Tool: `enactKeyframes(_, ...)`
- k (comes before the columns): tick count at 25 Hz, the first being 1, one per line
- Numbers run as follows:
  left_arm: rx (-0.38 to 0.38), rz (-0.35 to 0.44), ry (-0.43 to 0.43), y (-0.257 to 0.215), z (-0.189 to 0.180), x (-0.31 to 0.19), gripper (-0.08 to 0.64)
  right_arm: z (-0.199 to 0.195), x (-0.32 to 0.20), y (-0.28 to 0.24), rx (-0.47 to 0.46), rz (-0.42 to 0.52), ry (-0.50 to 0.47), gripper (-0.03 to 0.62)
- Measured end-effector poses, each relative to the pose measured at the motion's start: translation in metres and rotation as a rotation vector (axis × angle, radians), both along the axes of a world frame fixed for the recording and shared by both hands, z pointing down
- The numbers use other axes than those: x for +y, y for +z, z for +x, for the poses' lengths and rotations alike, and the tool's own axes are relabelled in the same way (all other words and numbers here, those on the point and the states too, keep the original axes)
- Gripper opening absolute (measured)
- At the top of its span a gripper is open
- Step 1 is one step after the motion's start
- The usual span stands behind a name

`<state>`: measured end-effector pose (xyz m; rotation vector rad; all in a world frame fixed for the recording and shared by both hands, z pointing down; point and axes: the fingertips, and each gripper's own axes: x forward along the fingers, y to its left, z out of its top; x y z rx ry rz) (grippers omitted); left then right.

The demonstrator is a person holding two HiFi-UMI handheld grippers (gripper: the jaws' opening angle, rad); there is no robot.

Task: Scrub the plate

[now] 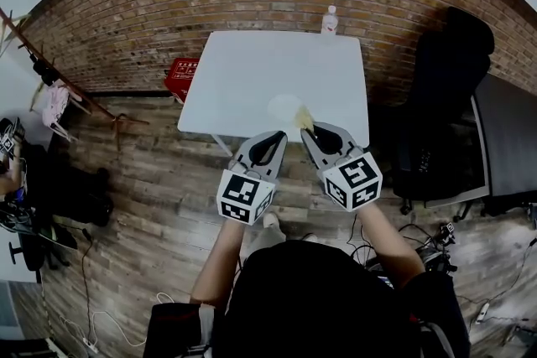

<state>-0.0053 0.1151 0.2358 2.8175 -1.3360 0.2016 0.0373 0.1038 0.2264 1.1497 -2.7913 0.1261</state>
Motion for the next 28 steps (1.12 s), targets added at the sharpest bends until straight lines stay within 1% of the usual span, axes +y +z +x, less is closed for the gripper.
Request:
enactKeyframes(5,0.001,0.025,-0.009,-0.004,0.006,0.008,0.028,0.007,0.008,0.002,-0.001,0.003,-0.004,0.043)
enactKeyframes(9,0.028,0.038,-0.038,-0.011,-0.002,0.009,0.028,0.007,0.014,-0.003,-0.021,0.006,-0.011,0.043)
enactKeyframes(12,0.044,0.039,-0.045,-0.013,-0.001,0.011,0.028,0.007,0.018,-0.004,-0.035,0.008,-0.018,0.043)
enactKeyframes(18,0.049,0.048,-0.065,-0.013,0.005,0.011,0.029,0.011,0.02,-0.004,-0.027,0.015,-0.032,0.043)
enactKeyframes(28,0.069,0.055,-0.08,-0.017,0.0,0.01,0.028,0.014,0.017,-0.012,-0.026,0.036,-0.021,0.043)
